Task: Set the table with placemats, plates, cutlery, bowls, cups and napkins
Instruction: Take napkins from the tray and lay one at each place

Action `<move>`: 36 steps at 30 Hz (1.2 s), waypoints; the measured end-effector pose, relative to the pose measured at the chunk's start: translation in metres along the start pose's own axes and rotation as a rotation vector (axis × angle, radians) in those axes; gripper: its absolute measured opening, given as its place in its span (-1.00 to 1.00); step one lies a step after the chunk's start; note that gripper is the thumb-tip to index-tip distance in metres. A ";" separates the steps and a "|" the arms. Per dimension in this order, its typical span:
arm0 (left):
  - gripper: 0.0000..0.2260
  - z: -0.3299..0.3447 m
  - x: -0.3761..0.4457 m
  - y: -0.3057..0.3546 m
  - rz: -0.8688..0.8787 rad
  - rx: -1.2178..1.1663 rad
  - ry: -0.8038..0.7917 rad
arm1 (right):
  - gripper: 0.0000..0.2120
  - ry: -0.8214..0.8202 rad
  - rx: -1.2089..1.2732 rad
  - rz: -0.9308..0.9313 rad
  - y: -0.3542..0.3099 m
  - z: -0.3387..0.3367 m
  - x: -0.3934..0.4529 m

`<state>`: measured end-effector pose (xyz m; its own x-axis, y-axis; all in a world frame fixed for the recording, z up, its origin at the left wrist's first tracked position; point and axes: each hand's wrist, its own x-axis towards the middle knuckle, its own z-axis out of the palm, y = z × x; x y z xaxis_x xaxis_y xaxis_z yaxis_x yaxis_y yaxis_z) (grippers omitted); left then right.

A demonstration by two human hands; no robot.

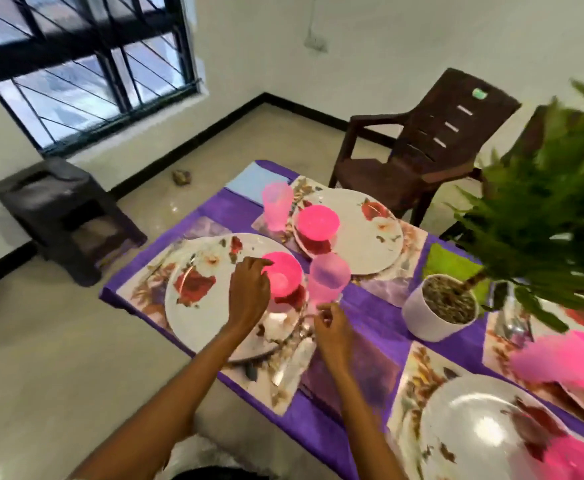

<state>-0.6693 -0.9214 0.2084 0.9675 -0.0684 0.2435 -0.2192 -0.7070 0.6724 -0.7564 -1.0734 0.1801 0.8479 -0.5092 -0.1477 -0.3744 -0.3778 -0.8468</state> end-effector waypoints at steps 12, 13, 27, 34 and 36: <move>-0.82 -0.088 0.085 -0.170 -0.013 -0.032 -0.144 | -0.84 0.338 -0.277 0.188 -0.046 0.100 -0.019; -0.81 -0.095 0.090 -0.179 -0.060 -0.021 -0.167 | -0.83 0.343 -0.318 0.192 -0.046 0.107 -0.021; -0.69 -0.104 0.153 -0.236 -0.615 0.014 -0.403 | -0.59 0.542 -0.245 0.340 -0.052 0.136 -0.017; -0.70 -0.107 0.169 -0.250 -0.526 0.075 -0.633 | -0.65 0.539 -0.246 0.429 -0.057 0.141 -0.045; -0.73 -0.111 0.169 -0.253 -0.404 0.101 -0.632 | -0.71 0.538 -0.267 0.485 -0.058 0.150 -0.054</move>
<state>-0.4643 -0.6754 0.1570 0.8649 -0.1592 -0.4760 0.1511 -0.8218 0.5493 -0.7243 -0.9084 0.1607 0.2917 -0.9455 -0.1444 -0.7933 -0.1548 -0.5889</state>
